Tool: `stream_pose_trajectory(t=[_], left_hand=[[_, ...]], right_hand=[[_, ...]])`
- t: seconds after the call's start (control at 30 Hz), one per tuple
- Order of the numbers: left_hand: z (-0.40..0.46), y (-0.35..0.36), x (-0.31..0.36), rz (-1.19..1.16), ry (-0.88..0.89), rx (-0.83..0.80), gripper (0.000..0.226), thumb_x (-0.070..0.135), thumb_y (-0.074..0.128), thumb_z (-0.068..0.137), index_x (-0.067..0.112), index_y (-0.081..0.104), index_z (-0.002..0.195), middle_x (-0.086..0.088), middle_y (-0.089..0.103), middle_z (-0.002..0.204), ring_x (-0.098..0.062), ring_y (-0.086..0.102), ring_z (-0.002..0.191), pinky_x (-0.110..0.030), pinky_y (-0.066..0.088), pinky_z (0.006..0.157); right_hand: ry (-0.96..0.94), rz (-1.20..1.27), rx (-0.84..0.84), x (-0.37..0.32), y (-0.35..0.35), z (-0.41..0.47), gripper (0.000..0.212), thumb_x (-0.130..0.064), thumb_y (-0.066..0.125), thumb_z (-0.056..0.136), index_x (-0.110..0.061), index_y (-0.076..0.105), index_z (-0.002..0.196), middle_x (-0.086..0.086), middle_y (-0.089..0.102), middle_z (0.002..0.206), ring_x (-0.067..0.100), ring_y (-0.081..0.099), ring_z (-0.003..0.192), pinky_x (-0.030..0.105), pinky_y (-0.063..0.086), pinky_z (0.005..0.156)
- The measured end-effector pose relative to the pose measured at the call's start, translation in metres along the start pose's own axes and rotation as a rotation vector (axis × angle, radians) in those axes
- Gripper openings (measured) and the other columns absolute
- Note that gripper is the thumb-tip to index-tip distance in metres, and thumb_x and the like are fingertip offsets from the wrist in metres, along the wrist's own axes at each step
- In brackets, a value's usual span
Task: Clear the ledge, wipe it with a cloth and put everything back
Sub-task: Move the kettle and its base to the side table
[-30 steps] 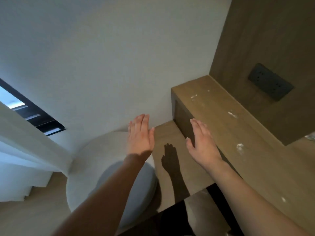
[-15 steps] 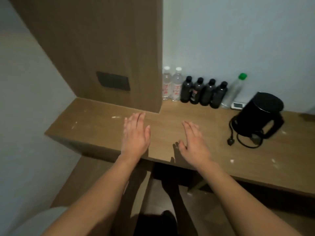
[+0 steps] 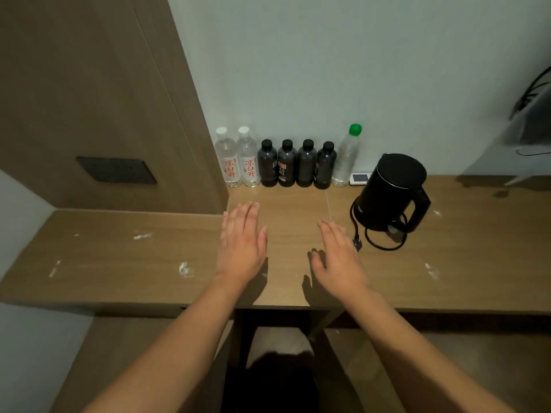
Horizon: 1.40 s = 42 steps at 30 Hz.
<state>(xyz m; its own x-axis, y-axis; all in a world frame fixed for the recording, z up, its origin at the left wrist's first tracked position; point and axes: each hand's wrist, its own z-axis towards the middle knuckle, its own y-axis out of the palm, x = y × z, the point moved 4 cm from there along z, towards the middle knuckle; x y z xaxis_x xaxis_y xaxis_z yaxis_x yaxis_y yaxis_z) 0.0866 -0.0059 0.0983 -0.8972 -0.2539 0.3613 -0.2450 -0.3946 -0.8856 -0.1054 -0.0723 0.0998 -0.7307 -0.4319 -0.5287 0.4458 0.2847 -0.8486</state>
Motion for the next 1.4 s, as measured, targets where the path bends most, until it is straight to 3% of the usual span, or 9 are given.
stream_pose_trajectory(t=[0.2,0.4,0.63,0.73,0.87,1.0,1.1,1.23,1.4], left_hand=[[0.018,0.012,0.003,0.034,-0.003,0.003,0.055,0.033,0.04,0.102,0.007,0.042,0.15,-0.012,0.046,0.15,-0.029,0.037,0.144,-0.053,0.02,0.124],[0.035,0.04,0.012,0.006,0.003,-0.066,0.052,0.028,0.05,0.104,0.01,0.04,0.151,-0.01,0.044,0.153,-0.026,0.032,0.147,-0.049,0.013,0.126],[0.091,0.113,0.043,-0.07,0.097,-0.228,0.053,0.031,0.045,0.103,0.011,0.038,0.152,-0.008,0.041,0.154,-0.025,0.032,0.147,-0.048,0.013,0.127],[0.114,0.149,0.065,-0.107,0.143,-0.324,0.055,0.033,0.043,0.104,0.011,0.034,0.153,-0.008,0.036,0.158,-0.026,0.028,0.149,-0.043,0.007,0.127],[0.133,0.187,0.083,-0.176,0.211,-0.364,0.052,0.026,0.048,0.104,0.008,0.038,0.152,-0.01,0.041,0.156,-0.024,0.031,0.148,-0.045,0.012,0.127],[0.147,0.215,0.084,-0.172,0.242,-0.428,0.054,0.029,0.05,0.103,0.007,0.039,0.152,-0.012,0.042,0.156,-0.026,0.032,0.148,-0.05,0.019,0.125],[0.15,0.22,0.083,-0.181,0.257,-0.437,0.054,0.027,0.052,0.103,0.007,0.039,0.152,-0.014,0.041,0.156,-0.029,0.032,0.148,-0.052,0.024,0.123],[0.154,0.217,0.086,-0.185,0.258,-0.423,0.052,0.026,0.049,0.103,0.007,0.039,0.151,-0.014,0.043,0.155,-0.03,0.034,0.145,-0.049,0.024,0.124],[0.167,0.219,0.097,-0.166,0.296,-0.474,0.055,0.031,0.044,0.102,0.012,0.034,0.153,-0.01,0.038,0.157,-0.029,0.032,0.146,-0.047,0.024,0.124]], right_hand=[[0.004,0.031,-0.006,0.023,-0.007,0.025,0.067,-0.027,0.051,0.099,-0.022,0.018,0.158,-0.004,0.019,0.163,0.013,0.01,0.151,0.036,0.012,0.124],[0.104,0.078,0.007,0.069,-0.016,0.041,0.069,-0.026,0.053,0.098,-0.021,0.017,0.158,-0.003,0.017,0.164,0.014,0.008,0.152,0.038,0.014,0.124],[0.296,0.091,0.523,0.132,-0.057,0.075,0.077,-0.013,0.068,0.084,-0.008,0.031,0.151,0.014,0.026,0.157,0.03,0.022,0.146,0.052,0.033,0.115],[0.401,0.115,0.608,0.163,-0.068,0.086,0.079,-0.014,0.068,0.086,-0.005,0.025,0.152,0.02,0.026,0.156,0.034,0.027,0.143,0.048,0.035,0.113],[0.489,0.213,0.481,0.194,-0.064,0.099,0.066,-0.03,0.057,0.099,-0.011,0.025,0.153,0.012,0.035,0.151,0.025,0.037,0.136,0.035,0.04,0.104],[0.497,0.283,0.42,0.215,-0.072,0.101,0.049,-0.041,0.051,0.1,-0.013,0.043,0.14,0.006,0.058,0.125,0.024,0.058,0.113,0.035,0.05,0.086],[0.546,0.336,0.369,0.224,-0.073,0.1,0.039,-0.041,0.056,0.098,-0.012,0.05,0.124,0.002,0.062,0.098,0.023,0.062,0.09,0.033,0.047,0.068],[0.574,0.424,0.474,0.219,-0.076,0.101,0.026,-0.034,0.062,0.096,-0.016,0.055,0.113,-0.003,0.064,0.091,0.013,0.063,0.083,0.021,0.046,0.063],[0.65,0.506,0.7,0.21,-0.101,0.075,0.019,-0.03,0.06,0.098,-0.018,0.055,0.111,-0.015,0.056,0.086,-0.016,0.054,0.073,0.001,0.039,0.059]])
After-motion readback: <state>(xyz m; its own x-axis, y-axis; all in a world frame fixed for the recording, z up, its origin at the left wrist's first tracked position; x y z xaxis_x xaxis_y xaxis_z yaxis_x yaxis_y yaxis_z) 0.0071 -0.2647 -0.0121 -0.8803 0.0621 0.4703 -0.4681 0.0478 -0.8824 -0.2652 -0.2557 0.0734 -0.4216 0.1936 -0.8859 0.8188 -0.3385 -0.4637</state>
